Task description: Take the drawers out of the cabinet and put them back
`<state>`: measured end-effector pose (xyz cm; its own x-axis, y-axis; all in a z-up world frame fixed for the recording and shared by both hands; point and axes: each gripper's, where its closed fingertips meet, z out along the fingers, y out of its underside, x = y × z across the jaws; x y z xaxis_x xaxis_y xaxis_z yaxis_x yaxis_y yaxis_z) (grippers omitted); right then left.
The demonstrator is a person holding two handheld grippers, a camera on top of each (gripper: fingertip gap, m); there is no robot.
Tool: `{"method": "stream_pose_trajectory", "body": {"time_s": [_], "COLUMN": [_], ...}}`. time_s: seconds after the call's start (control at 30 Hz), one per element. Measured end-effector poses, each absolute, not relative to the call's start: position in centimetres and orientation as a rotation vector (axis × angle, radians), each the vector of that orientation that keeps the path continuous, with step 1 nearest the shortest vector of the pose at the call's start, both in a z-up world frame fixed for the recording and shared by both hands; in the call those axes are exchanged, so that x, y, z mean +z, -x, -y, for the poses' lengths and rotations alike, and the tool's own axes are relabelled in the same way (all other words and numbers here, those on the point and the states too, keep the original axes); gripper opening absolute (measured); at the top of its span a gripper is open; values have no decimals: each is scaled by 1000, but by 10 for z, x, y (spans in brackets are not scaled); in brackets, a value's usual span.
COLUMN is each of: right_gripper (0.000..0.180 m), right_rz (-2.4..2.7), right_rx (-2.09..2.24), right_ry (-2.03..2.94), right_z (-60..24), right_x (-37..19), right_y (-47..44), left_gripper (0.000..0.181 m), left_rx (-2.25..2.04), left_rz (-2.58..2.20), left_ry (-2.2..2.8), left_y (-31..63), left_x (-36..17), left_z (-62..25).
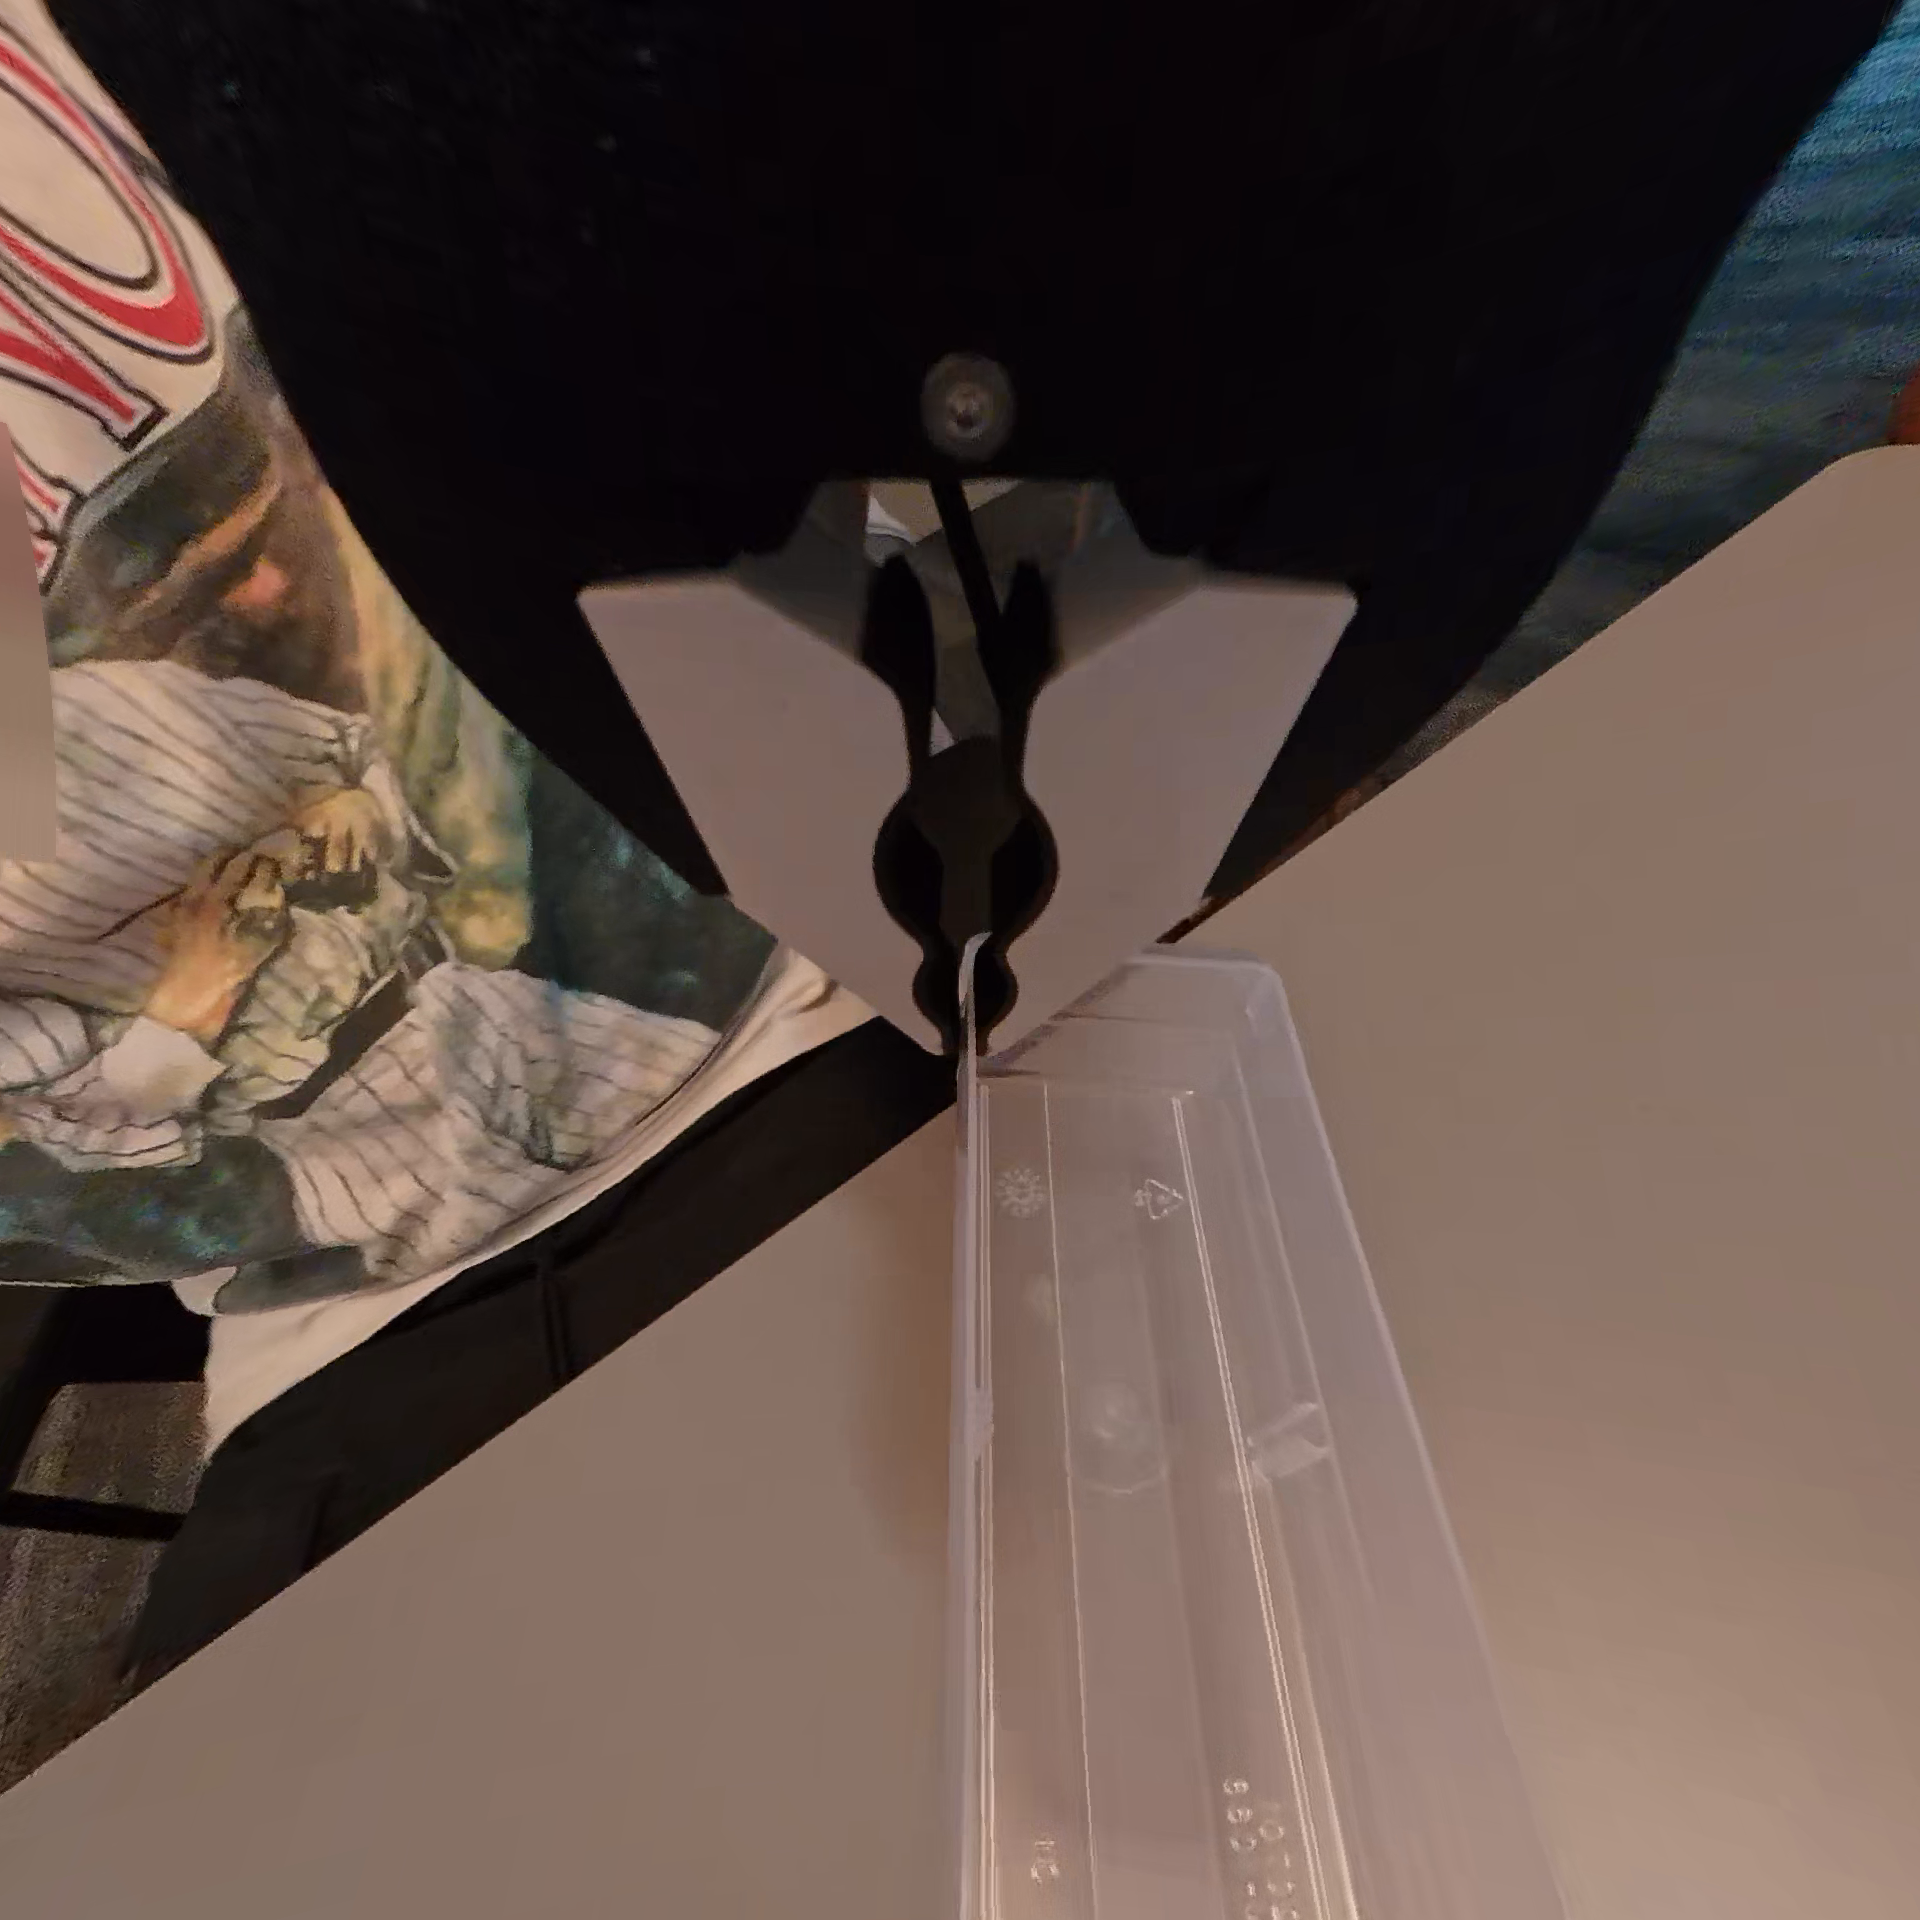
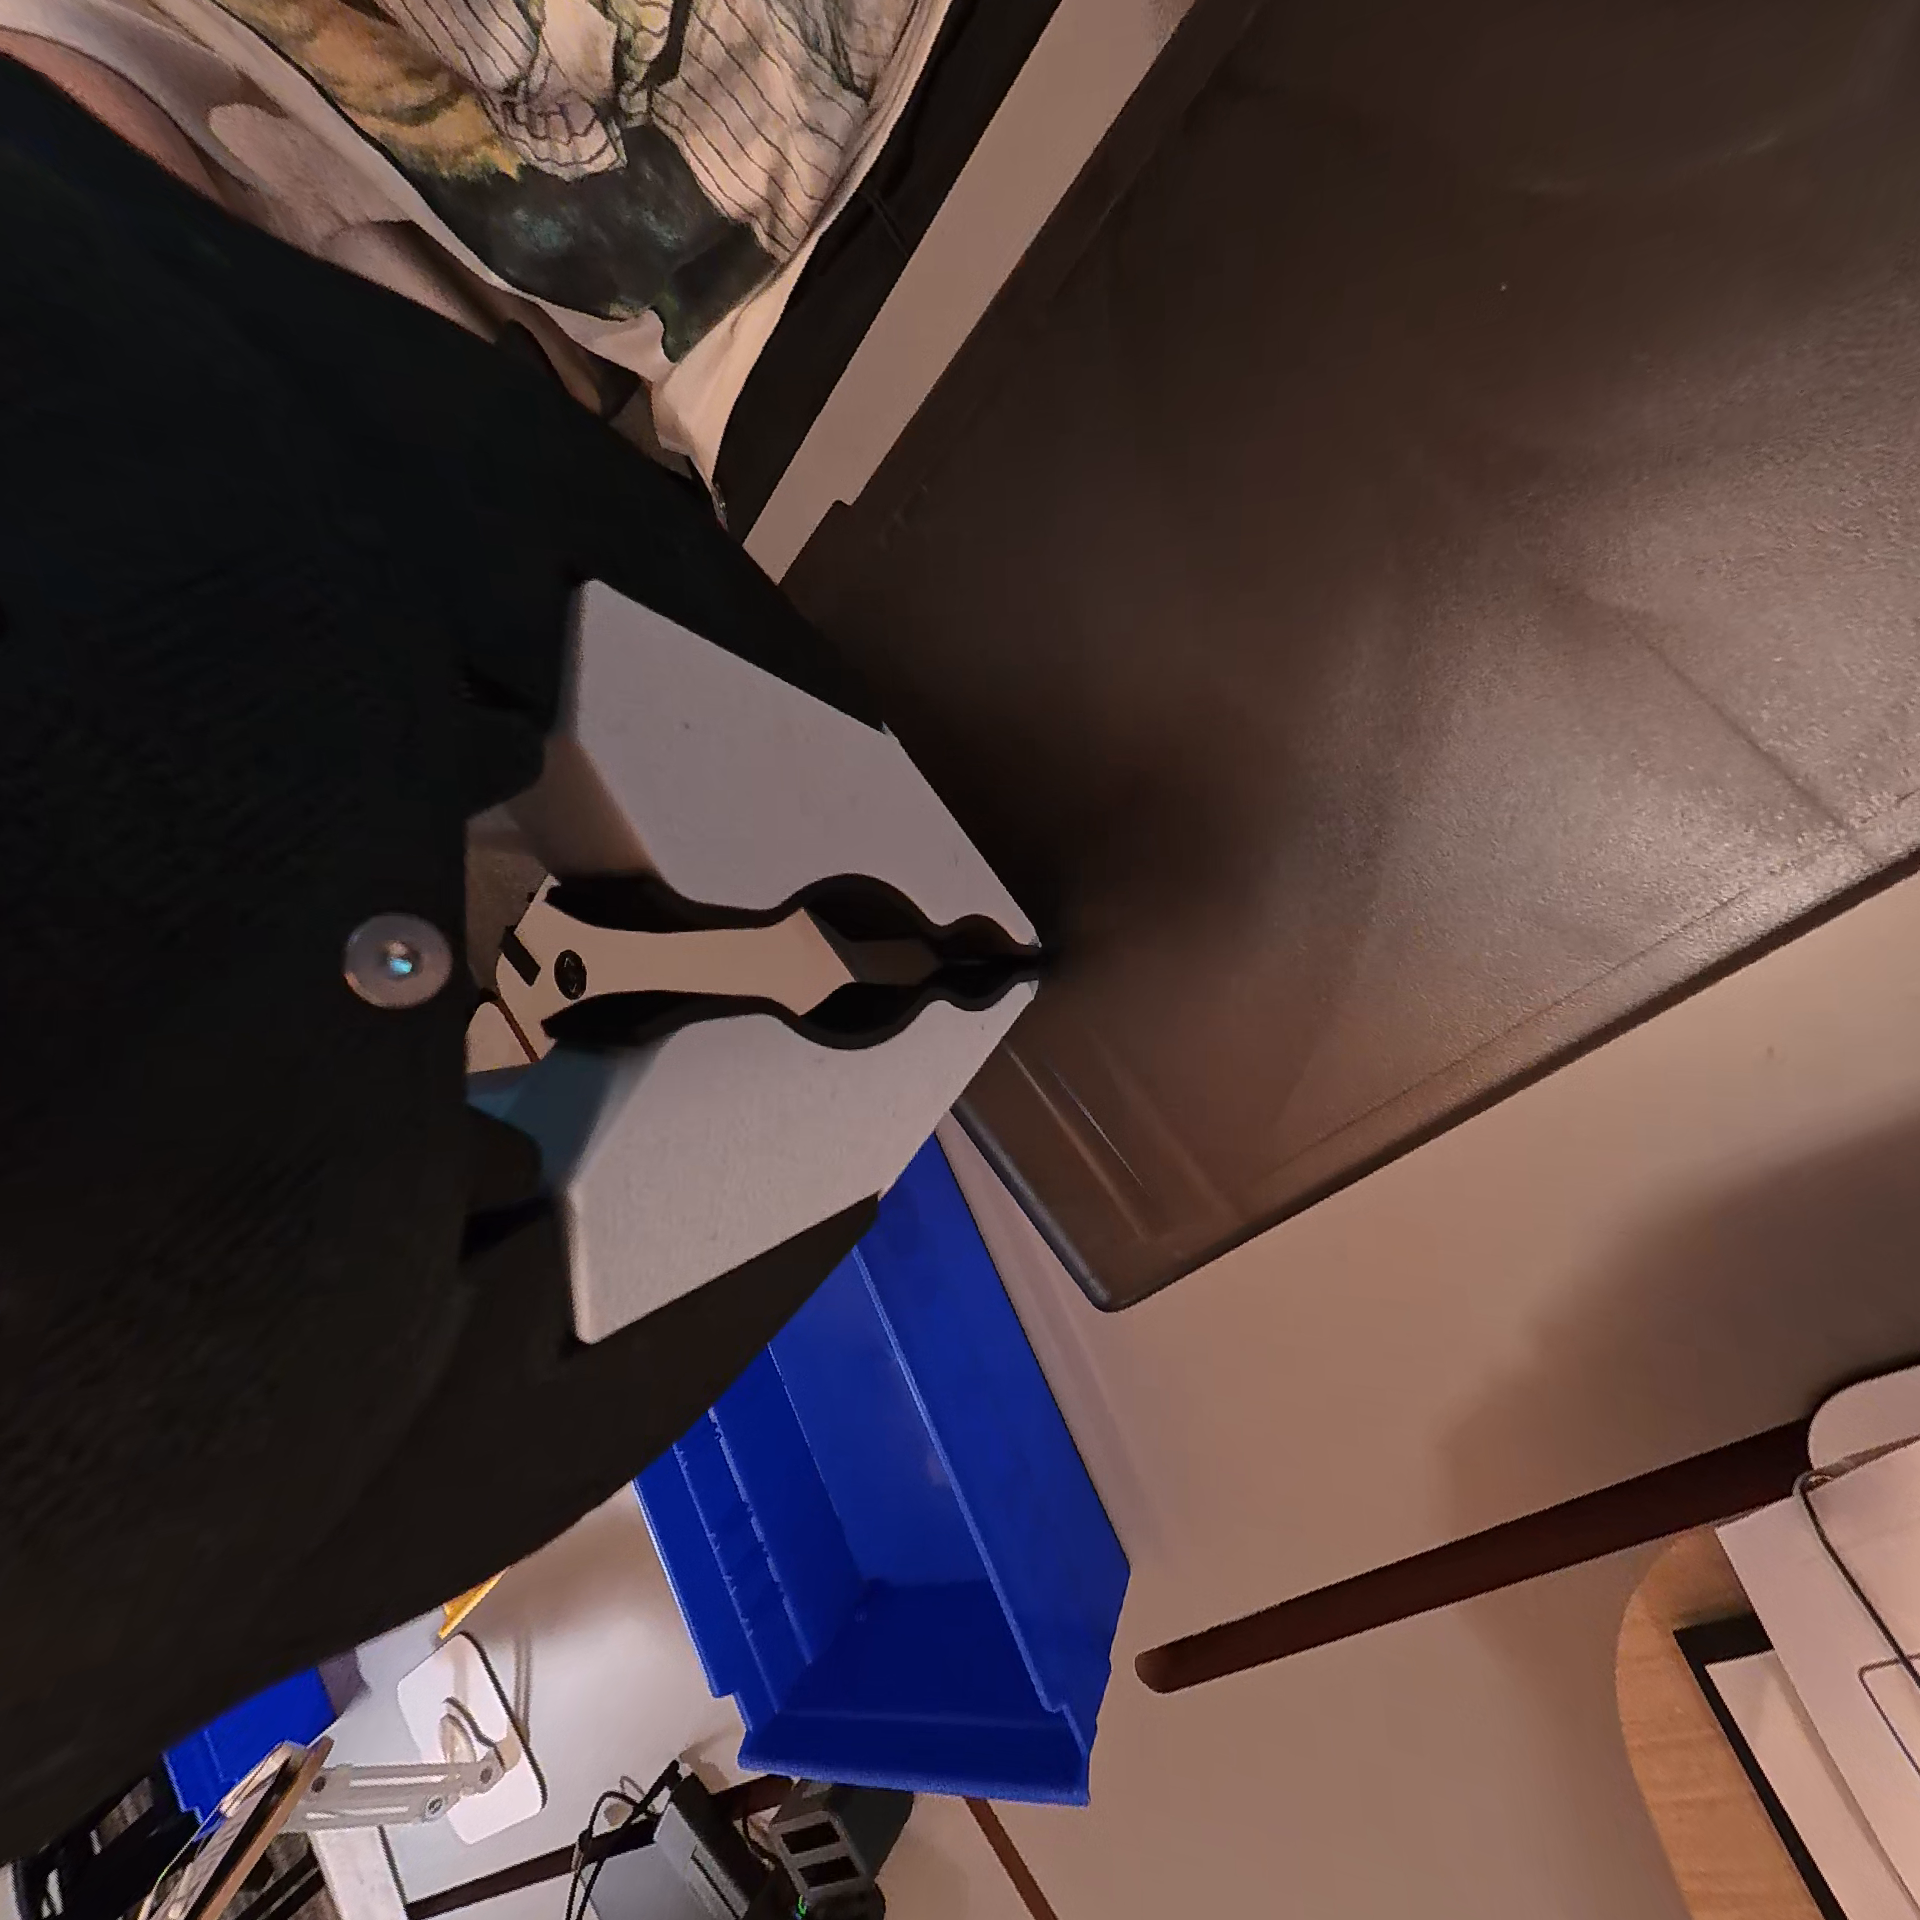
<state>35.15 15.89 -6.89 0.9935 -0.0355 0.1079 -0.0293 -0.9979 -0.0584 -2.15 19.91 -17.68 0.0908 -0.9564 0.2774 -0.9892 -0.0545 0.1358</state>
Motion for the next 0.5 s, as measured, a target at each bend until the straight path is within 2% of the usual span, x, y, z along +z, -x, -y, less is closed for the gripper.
{"method": "stream_pose_trajectory", "body": {"time_s": [0.5], "right_gripper": [0], "right_rz": [-40], "right_rx": [-242], "right_ry": [3108], "right_z": [-158], "right_x": [-69], "right_y": [-352], "left_gripper": [0], "left_rx": [29], "left_rz": [1819], "left_ry": [-2311], "left_y": [-49], "left_x": [-189], "left_z": [-178]}}
